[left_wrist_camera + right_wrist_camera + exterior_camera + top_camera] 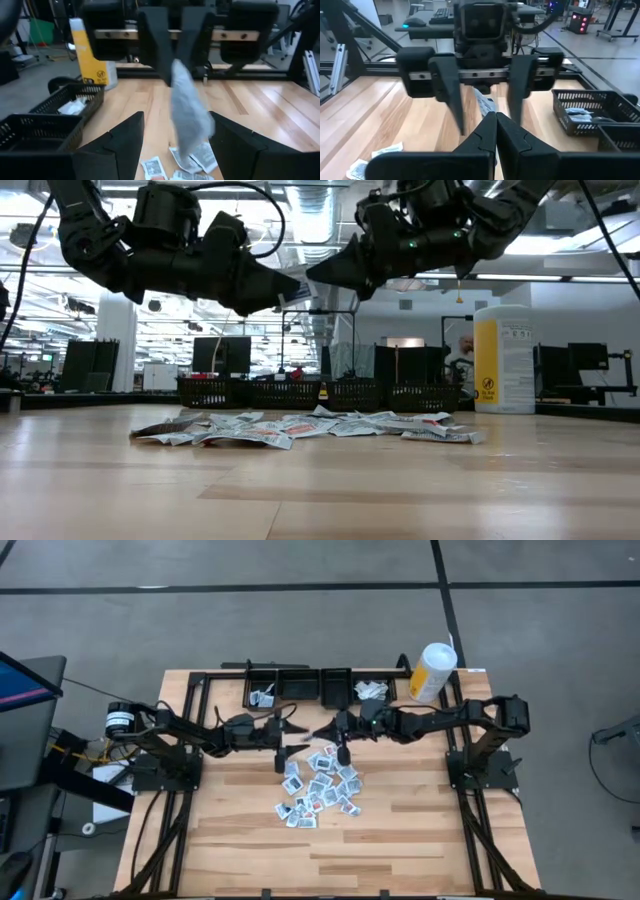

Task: Pick & Place First Aid Supplies
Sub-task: Put the blue alcohol pad into the left black bin

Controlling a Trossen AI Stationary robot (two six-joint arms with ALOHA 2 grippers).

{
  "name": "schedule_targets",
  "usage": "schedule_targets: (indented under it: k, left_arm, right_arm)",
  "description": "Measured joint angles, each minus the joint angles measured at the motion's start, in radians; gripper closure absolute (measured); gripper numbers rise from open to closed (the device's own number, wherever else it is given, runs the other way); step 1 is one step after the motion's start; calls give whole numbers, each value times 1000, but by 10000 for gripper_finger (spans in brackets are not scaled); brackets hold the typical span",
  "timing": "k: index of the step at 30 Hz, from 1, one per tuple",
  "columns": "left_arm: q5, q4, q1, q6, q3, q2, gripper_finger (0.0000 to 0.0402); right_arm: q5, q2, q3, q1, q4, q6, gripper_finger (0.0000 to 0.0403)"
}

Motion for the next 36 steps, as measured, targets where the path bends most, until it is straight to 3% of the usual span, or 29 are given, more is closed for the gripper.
schedule_targets:
  k: [14,29,32,36]
  left_arm:
    - [-4,7,0,-8,0,0,225]
    - [-3,7,0,-8,0,0,369]
    - [-2,6,0,-8,0,0,393]
    - [-4,6,-2,-8,0,0,390]
  right_arm:
    - [0,0,0,13,-7,-30,403]
    - [2,0,0,13,-7,1,402]
    - [5,0,0,13,-7,1,388]
    - [5,0,0,14,-7,0,349]
